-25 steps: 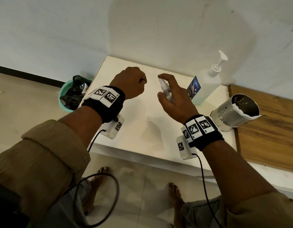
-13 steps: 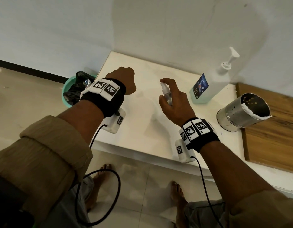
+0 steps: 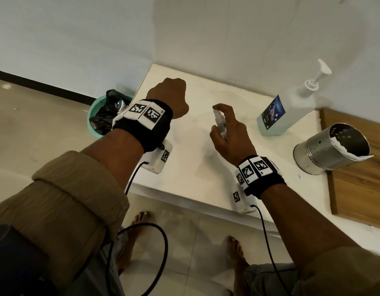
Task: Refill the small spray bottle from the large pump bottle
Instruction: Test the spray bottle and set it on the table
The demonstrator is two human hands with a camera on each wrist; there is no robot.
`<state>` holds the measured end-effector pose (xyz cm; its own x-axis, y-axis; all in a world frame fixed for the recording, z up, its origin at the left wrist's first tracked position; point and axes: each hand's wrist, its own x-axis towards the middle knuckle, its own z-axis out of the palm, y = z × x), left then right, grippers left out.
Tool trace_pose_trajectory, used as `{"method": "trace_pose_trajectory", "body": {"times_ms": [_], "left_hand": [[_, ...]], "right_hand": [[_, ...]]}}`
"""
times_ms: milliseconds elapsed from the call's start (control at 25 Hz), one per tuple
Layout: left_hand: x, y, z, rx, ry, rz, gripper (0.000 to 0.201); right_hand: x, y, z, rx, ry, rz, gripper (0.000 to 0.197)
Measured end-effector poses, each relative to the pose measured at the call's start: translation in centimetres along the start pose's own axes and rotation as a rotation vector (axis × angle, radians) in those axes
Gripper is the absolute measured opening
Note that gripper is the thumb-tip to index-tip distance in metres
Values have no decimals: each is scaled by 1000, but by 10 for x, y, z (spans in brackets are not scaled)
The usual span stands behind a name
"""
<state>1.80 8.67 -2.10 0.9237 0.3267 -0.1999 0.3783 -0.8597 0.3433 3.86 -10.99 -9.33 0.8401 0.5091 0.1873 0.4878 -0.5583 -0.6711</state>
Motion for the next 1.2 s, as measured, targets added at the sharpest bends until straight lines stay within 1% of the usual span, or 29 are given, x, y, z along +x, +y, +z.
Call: {"method": "trace_pose_trajectory", "body": {"times_ms": [200,320,440,560,680,800,960,1200], "left_hand": [[0,3,0,-75,118,59,40],[1,5,0,-67,154,80,40],[0,6,1,-59,140,79,38],[0,7,0,-65,113,71,37],[1,7,0,-74,107,67,37],[1,6,0,-74,105,61,37],[1,6,1,-64,85,59,37],[2,7,2,-63,67,54,37]], "right_hand": [[-3,3,4,-4,-29,18,41],[-4,9,6,-24,-57,44,40],[-5,12,9,-38,-72,54,45],[-3,10,9,-68,-56,37,52],[-1,8,9,-77,-41,25,49],[0,11,8,-81,-39,52,43],[-2,14,8,-72,-61,65,39],[0,7,7,-75,-13,42,49]]}}
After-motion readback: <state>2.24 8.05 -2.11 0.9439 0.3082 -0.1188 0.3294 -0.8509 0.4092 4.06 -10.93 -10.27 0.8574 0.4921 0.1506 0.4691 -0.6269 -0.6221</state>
